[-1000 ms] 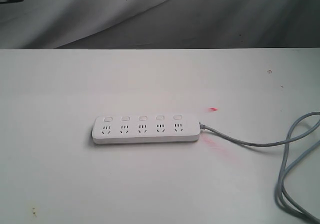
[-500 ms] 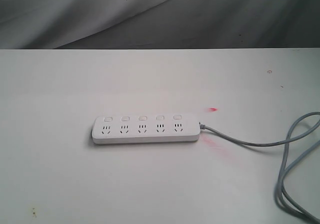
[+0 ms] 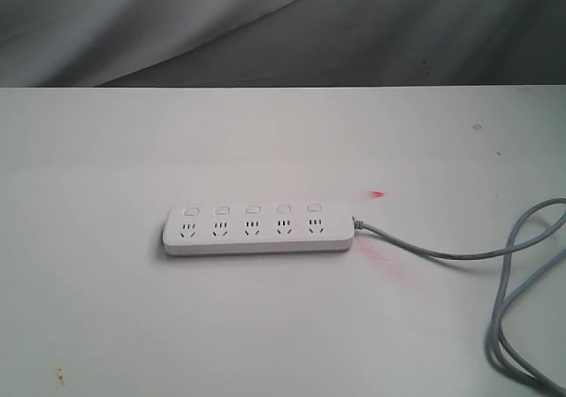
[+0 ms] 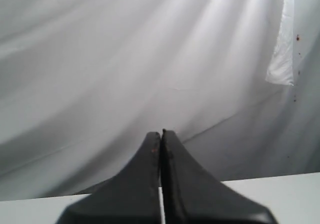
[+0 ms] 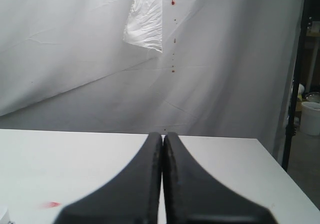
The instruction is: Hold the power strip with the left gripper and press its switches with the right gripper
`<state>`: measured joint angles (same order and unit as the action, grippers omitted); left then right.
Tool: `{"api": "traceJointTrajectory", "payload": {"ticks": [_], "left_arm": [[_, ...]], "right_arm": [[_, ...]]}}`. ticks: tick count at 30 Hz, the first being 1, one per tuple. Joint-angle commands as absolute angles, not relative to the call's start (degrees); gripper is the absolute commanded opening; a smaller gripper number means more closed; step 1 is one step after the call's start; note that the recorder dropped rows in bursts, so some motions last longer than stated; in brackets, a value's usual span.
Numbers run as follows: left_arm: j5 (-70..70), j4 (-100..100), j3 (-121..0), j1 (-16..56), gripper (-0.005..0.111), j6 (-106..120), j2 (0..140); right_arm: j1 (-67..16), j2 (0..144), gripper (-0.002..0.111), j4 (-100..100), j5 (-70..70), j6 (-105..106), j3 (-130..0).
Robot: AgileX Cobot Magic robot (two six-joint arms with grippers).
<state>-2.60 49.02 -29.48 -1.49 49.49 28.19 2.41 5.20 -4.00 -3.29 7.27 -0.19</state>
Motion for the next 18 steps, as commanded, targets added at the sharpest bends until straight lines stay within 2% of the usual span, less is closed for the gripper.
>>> {"api": "traceJointTrajectory", "payload": {"ticks": [1,7,14,18], "left_arm": [[1.9,49.7,-22.1,-1.1,0.001,48.2,18.3],[2.7,47.9,-17.9,-1.1,0.001,44.2,12.1],[2.8,14.7,-9.6,-1.1,0.0,4.3,12.0],[2.8,12.8,-5.2,-1.1,0.0,-1.3,12.0]], "right_arm": [[2.8,5.0,0.0,-4.1,-3.3,7.2,0.0],[2.8,5.0,0.0,-4.1,-3.3,7.2,0.0],[2.8,5.0,0.0,-4.1,-3.3,7.2,0.0],[2.8,5.0,0.0,-4.1,-3.3,7.2,0.0]]}}
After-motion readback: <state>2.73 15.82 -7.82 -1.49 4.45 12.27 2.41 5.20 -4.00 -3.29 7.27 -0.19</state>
